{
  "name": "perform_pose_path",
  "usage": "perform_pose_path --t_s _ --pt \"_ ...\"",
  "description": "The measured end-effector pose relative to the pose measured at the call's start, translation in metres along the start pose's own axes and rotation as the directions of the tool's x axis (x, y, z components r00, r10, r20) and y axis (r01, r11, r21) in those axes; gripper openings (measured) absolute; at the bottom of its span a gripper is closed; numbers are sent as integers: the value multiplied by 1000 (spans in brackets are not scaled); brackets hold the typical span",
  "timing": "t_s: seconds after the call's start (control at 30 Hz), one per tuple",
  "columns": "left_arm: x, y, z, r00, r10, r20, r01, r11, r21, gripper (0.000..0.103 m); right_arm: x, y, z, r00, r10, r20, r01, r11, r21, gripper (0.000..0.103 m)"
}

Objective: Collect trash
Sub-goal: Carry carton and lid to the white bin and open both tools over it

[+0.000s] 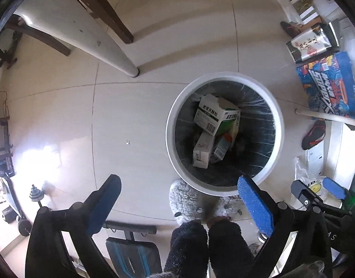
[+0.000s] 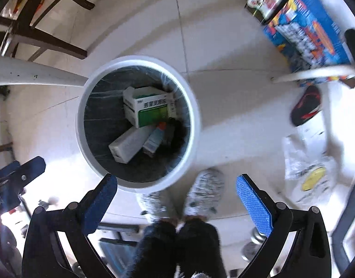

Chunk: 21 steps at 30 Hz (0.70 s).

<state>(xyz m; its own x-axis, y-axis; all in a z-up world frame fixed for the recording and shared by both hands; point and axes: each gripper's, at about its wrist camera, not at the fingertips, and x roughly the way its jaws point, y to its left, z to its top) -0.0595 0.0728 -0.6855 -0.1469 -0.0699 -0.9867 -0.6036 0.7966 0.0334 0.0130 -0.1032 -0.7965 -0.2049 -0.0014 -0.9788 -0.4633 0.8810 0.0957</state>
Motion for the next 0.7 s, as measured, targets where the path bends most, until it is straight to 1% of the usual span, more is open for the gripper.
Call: perform_pose_path --t_s 0.1,0.27,0.43,0.7 --pt "-20 -1 -7 999 21 30 -22 1000 2 103 -25 1 -3 999 -40 16 40 999 -9 103" --pt "-59 1 -18 999 4 53 -3 1000 -16 103 -68 1 -13 997 -68 38 69 997 -21 103" --pt "-103 -2 -33 997 -14 71 15 1000 -18 103 -119 0 -25 995 -73 69 75 997 -27 103" --pt "-177 -3 -61 996 -41 82 44 999 -31 103 -219 5 -51 991 -70 113 75 996 -39 103"
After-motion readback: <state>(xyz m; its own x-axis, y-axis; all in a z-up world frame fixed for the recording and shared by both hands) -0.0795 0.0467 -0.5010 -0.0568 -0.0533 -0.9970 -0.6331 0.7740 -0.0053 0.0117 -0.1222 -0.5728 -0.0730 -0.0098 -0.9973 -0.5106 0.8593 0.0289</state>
